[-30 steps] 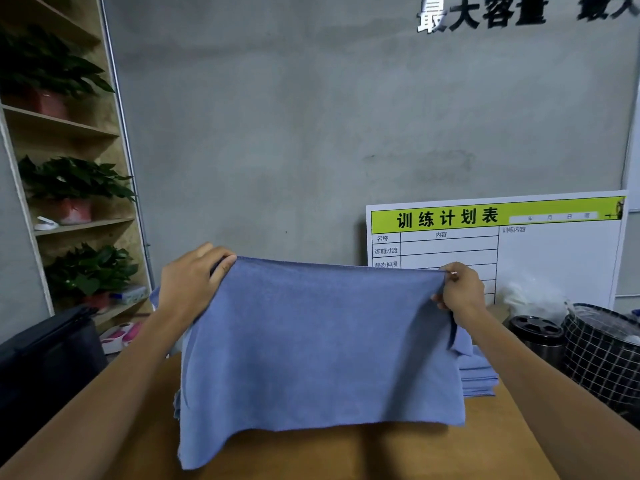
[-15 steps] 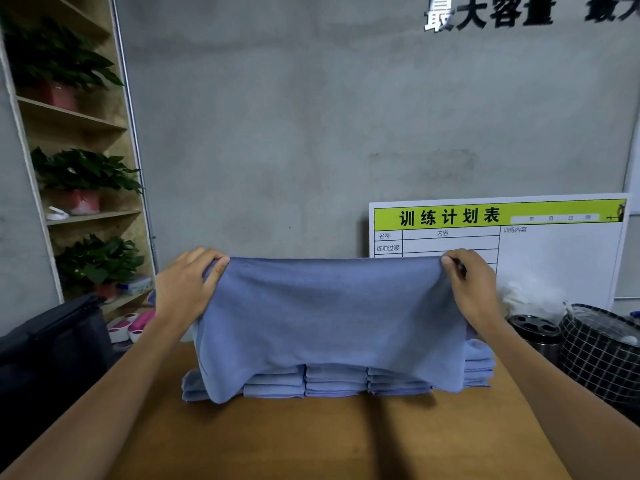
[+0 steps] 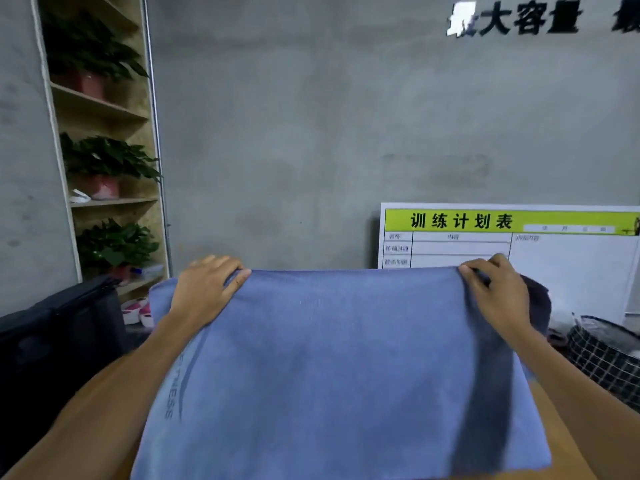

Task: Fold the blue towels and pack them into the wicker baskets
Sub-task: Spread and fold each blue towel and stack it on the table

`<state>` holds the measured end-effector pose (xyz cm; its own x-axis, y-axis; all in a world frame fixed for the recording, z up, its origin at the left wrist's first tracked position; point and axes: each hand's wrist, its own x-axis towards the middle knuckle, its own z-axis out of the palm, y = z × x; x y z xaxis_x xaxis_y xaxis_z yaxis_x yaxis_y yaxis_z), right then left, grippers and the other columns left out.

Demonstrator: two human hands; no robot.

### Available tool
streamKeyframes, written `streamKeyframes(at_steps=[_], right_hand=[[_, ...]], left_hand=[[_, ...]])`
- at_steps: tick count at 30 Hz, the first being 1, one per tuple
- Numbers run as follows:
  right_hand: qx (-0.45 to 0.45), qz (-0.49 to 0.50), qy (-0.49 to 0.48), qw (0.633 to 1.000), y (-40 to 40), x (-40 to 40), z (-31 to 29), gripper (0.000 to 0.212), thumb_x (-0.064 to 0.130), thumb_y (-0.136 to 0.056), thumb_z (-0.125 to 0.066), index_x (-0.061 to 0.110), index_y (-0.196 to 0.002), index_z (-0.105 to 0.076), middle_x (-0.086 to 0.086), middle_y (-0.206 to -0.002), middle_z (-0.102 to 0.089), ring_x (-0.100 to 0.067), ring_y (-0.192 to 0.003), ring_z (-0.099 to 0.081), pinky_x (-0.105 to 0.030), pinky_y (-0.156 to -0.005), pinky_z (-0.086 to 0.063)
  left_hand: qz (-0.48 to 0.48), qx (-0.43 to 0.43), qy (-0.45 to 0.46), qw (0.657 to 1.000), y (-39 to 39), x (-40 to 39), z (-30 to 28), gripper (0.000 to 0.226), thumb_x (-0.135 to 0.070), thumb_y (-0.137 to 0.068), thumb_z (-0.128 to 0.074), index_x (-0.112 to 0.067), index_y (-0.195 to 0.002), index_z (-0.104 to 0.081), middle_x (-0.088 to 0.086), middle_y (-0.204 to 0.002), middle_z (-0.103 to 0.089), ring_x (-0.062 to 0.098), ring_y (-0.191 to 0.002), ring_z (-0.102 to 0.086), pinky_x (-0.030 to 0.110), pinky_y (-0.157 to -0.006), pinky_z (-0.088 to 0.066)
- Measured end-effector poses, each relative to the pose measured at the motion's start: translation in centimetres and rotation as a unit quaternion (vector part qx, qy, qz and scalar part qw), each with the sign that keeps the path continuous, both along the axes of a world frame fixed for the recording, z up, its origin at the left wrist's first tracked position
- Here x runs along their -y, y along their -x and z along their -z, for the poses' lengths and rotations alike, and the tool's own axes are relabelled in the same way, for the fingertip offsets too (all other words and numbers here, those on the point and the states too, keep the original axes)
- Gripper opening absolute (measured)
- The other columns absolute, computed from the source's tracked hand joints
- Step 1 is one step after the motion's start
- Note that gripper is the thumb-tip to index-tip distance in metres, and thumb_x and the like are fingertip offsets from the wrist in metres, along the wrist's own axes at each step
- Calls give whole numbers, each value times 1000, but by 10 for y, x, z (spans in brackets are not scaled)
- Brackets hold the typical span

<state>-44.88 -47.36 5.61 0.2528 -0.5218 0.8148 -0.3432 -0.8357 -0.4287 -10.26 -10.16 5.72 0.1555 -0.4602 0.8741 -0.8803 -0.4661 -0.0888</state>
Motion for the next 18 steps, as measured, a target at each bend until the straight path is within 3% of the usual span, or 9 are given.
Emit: streamKeyframes(at_steps=[6, 10, 13, 16, 18], right_hand=[[-130, 34, -98, 986, -54, 50, 150, 21, 35, -96, -61, 20, -100, -75, -2, -91, -48, -35, -78, -59, -44, -64, -50], [-192, 42, -147, 969, -64, 57, 246, 20, 31, -94, -65, 16, -104, -74, -7, -100, -51, -36, -79, -61, -40, -64, -48], [-166, 41, -177, 969, -67, 54, 269, 13, 24, -94, -67, 17, -105, -70, -12, -117, -51, -30, -76, -60, -37, -66, -43], [-150, 51, -179, 971, -66, 57, 269, 8, 21, -95, -64, 14, -98, -67, -12, -105, -58, -32, -76, -61, -34, -68, -39], [-165, 41, -175, 970, -62, 56, 269, 9, 20, -96, -63, 11, -96, -67, -13, -94, -64, -35, -80, -61, -34, -67, -39]], left_hand=[[-28, -53, -133, 989, -61, 58, 165, 63, -56, -104, -17, -18, -86, -64, 2, -79, -60, 31, -72, -58, 41, -62, -40], [-60, -123, -198, 971, -80, 63, 268, 43, -54, -93, -42, -21, -100, -68, 5, -87, -55, 32, -76, -56, 41, -63, -38], [-61, -155, -152, 974, -85, 62, 276, 34, -49, -90, -52, -20, -100, -67, 3, -88, -52, 29, -77, -52, 38, -65, -31], [-5, -146, -144, 979, -71, 59, 263, 33, -44, -96, -48, -20, -91, -69, -3, -87, -61, 26, -75, -61, 36, -63, -40], [-8, -206, -122, 971, -49, 60, 255, 33, -45, -96, -45, -22, -90, -68, -7, -87, -64, 22, -73, -64, 31, -59, -42]])
